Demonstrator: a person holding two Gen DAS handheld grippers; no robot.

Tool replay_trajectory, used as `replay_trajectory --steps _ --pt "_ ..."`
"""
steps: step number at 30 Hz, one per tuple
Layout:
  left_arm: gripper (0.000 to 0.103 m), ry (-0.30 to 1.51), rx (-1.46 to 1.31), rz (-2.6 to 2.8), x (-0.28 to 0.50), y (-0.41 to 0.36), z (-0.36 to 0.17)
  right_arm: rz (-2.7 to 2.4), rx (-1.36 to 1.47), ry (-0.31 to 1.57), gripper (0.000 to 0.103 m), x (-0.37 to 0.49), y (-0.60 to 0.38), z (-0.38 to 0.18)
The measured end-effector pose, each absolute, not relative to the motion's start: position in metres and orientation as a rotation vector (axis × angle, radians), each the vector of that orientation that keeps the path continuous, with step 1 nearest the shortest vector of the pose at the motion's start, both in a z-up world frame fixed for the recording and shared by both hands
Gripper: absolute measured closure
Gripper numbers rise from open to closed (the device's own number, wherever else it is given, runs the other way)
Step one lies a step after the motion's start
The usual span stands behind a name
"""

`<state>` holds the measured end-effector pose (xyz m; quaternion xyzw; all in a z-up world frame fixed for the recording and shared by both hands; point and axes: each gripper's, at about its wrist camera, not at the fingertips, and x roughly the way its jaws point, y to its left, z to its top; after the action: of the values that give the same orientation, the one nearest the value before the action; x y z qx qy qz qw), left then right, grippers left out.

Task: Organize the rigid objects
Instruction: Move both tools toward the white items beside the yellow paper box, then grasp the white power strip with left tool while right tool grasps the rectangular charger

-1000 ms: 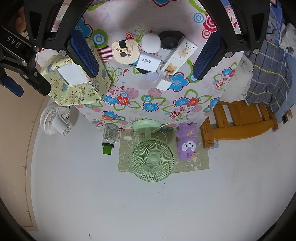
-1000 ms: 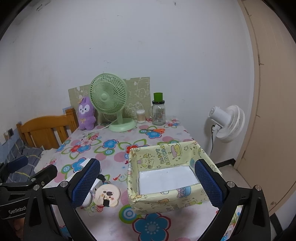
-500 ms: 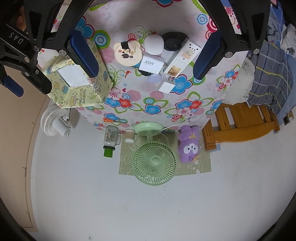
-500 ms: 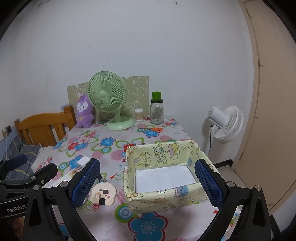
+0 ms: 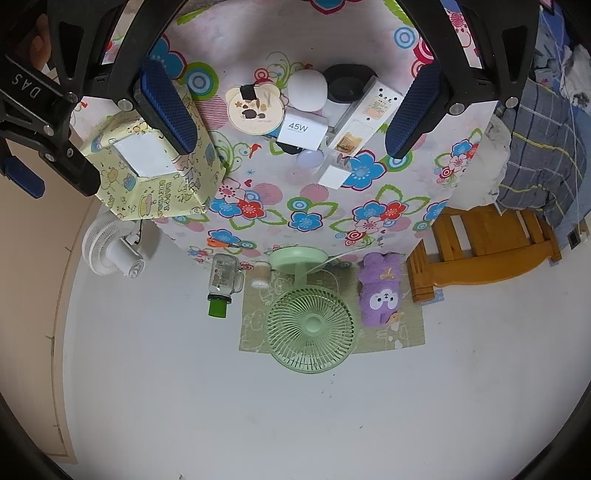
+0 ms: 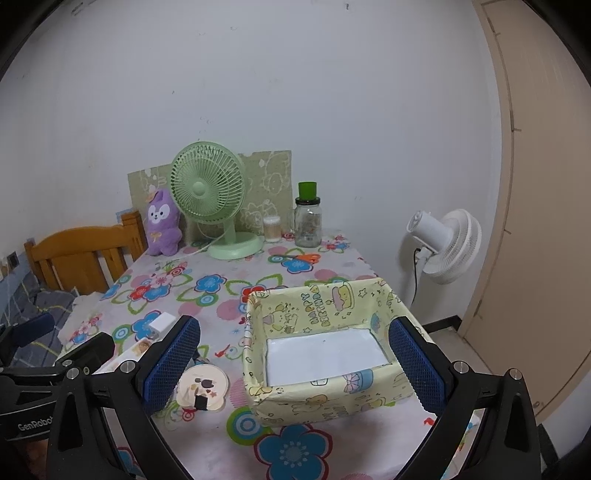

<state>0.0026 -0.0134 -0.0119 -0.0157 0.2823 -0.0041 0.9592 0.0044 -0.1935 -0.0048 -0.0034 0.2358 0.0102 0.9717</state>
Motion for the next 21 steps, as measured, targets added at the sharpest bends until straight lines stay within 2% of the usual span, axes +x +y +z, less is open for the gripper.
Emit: replay_trajectory --steps 21 --pt "0.000 0.635 -0.048 0.024 0.019 0.021 -0.038 0.066 -0.003 0.515 0.002 0.026 -0.165 -0.024"
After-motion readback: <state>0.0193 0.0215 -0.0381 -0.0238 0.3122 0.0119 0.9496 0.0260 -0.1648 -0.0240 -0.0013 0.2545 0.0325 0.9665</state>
